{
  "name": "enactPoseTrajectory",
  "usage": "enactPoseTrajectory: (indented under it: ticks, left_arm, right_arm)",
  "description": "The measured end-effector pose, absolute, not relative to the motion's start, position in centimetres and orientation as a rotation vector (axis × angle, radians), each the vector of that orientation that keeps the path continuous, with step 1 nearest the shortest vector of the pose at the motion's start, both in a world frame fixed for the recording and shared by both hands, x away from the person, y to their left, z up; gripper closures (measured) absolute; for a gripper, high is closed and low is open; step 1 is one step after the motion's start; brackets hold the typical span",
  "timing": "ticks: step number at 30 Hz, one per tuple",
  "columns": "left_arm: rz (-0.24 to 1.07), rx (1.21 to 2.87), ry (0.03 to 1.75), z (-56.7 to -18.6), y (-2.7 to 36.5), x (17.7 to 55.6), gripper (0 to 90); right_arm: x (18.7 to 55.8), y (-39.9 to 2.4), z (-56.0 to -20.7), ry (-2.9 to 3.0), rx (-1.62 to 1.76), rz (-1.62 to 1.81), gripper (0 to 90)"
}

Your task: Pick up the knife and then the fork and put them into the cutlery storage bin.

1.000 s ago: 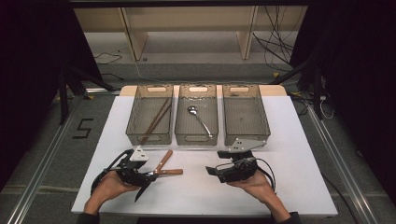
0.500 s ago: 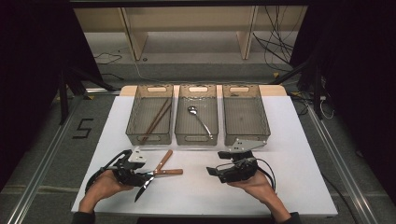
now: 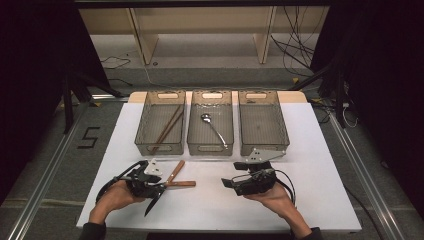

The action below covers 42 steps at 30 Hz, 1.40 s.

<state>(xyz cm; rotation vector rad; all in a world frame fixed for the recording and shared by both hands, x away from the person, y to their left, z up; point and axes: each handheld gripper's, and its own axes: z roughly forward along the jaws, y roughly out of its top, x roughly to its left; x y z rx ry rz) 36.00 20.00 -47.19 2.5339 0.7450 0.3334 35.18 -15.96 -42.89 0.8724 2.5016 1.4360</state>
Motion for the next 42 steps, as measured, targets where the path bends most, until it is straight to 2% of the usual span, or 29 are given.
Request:
enactPoseTrajectory:
  ticks: [6, 17, 33, 42]
  left_arm:
    - [0.291, 2.554, 0.708, -47.1, 19.8, 36.3, 67.5]
    - [0.305, 2.562, 0.645, -47.1, 19.6, 36.2, 78.4]
    - [0.326, 2.508, 0.662, -45.9, 19.3, 35.8, 79.6]
    - [0.266, 2.483, 0.668, -44.8, 18.2, 35.7, 79.6]
  right_arm:
    - [35.2, -16.0, -42.9, 2.501, 0.875, 1.438, 27.8]
    - [35.3, -16.0, -42.9, 2.499, 0.876, 1.439, 28.1]
    - [35.0, -15.7, -42.7, 2.494, 0.857, 1.454, 28.3]
    - [34.4, -15.0, -42.5, 2.499, 0.811, 1.471, 28.1]
